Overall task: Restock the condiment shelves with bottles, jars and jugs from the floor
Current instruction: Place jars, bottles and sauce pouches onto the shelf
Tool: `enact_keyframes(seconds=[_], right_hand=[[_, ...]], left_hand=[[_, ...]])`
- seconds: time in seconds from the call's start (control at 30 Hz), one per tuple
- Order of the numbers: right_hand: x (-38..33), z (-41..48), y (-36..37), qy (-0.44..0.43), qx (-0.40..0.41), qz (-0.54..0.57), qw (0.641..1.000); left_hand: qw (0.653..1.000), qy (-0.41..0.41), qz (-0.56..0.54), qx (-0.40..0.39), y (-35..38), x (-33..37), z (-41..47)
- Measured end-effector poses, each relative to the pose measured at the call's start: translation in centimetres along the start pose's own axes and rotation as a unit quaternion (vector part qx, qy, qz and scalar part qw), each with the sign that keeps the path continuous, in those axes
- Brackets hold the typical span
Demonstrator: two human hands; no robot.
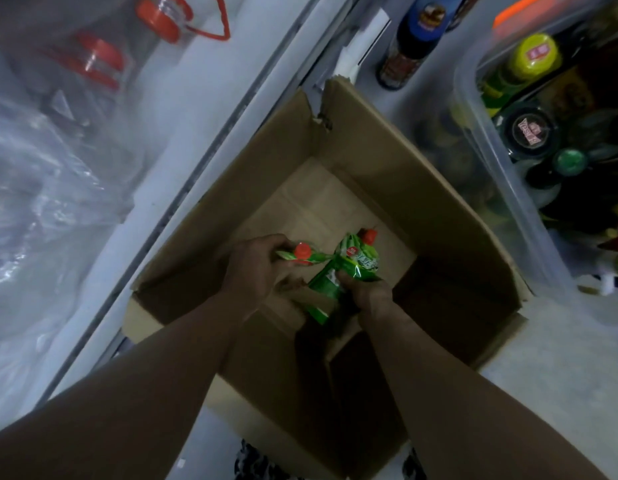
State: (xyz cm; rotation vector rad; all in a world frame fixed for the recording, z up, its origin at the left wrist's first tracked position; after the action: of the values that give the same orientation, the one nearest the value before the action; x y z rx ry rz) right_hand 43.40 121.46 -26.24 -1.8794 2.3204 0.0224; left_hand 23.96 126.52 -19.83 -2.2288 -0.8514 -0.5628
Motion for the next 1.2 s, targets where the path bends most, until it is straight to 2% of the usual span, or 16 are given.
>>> enact_keyframes(seconds=[0.23,0.37,0.67,0.8,0.97,1.2], right_hand=[[-1.9,-5.1,0.2,-0.135,-0.015,-0.117,0.984],[-4.5,-10.3,-1.4,-0.211,-0.005,-0.107,0.972],[-9.6,-23.8,-4.9,-0.277,-0.07,-0.05,0.957],[-12.1,-31.1,-6.2,-0.328,-0.095,-0.078,0.937],[-14.6,-40.4,-7.7,-0.353,-0.151,-0.131,0.914],[-16.6,-53.0,-7.8,-0.368,-0.262,-0.177,0.874]], left_hand=[[0.996,-0.028,-0.069,0.044,-1.6,2.0,-2.2],[0.994,-0.029,-0.091,0.06,-3.4,4.9,-4.9],[0.986,-0.02,-0.12,0.117,-8.7,13.8,-12.7],[0.977,-0.013,-0.162,0.141,-11.5,18.3,-17.6],[0.955,-0.024,-0.255,0.147,-14.9,23.9,-24.7],[0.924,0.02,-0.341,0.171,-19.4,30.6,-36.0]])
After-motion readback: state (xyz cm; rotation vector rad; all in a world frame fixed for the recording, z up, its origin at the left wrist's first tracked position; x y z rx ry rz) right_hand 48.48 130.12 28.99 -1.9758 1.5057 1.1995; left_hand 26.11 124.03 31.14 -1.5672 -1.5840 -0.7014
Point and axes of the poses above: each hand's wrist, its own z-axis towards the middle knuckle, its own y-axis out of the palm, x = y × z, the point moved 3 cm from there along z, towards the middle knuckle, and after that the axes turned 12 degrees about -x, right-handed, at the moved point
